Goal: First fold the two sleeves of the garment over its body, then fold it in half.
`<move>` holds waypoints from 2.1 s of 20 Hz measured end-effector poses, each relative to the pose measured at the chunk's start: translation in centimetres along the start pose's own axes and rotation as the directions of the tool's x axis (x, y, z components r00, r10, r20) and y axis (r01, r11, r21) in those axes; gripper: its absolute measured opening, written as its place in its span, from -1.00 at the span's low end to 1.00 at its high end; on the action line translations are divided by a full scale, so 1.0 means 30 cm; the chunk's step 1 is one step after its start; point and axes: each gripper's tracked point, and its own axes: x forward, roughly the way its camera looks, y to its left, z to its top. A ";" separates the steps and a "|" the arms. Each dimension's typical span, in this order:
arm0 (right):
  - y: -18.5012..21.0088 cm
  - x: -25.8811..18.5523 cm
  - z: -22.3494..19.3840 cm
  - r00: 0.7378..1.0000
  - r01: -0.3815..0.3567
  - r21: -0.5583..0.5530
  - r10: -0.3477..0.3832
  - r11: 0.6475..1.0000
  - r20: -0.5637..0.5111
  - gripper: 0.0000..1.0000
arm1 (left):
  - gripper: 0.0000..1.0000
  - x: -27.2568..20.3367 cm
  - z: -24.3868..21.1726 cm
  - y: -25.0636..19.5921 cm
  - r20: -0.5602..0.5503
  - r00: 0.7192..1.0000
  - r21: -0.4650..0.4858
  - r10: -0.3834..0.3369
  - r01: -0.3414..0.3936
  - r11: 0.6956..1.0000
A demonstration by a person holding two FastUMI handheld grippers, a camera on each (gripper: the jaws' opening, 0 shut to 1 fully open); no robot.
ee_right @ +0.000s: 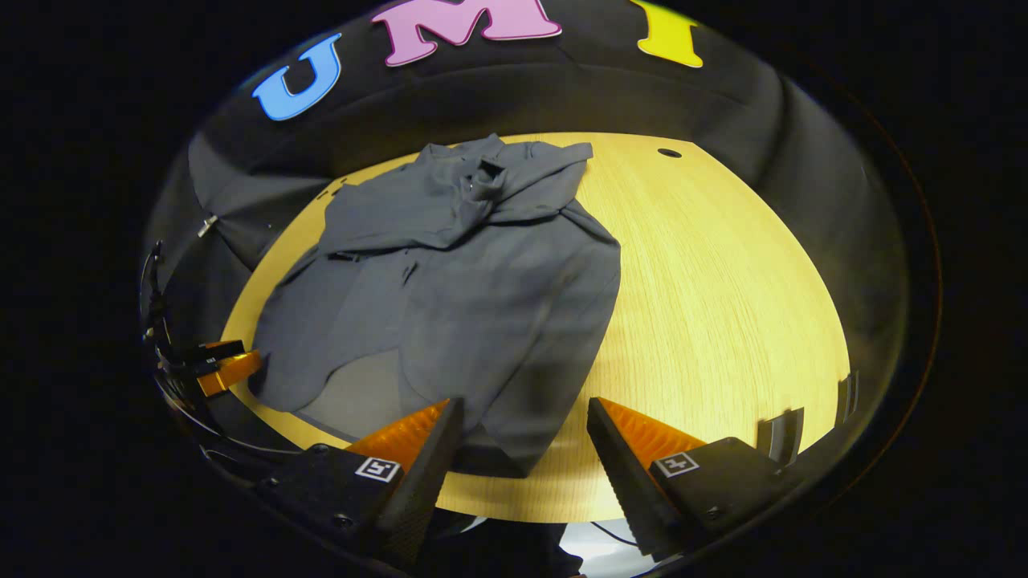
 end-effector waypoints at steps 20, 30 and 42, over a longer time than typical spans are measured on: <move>0.103 0.136 -0.019 0.997 -0.074 -0.166 0.070 0.983 -0.028 -0.23 | -0.36 0.119 -0.015 -0.109 -0.077 0.990 0.054 -0.118 0.123 0.991; 0.061 0.046 -0.078 0.990 -0.122 -0.166 0.109 0.979 -0.087 -0.89 | -0.88 0.036 -0.091 -0.111 -0.191 0.968 -0.008 -0.165 0.167 0.986; 0.015 -0.113 -0.119 0.978 -0.181 -0.104 0.168 0.978 -0.127 -0.90 | -0.89 -0.163 -0.226 -0.165 -0.297 0.921 -0.117 -0.254 0.229 0.966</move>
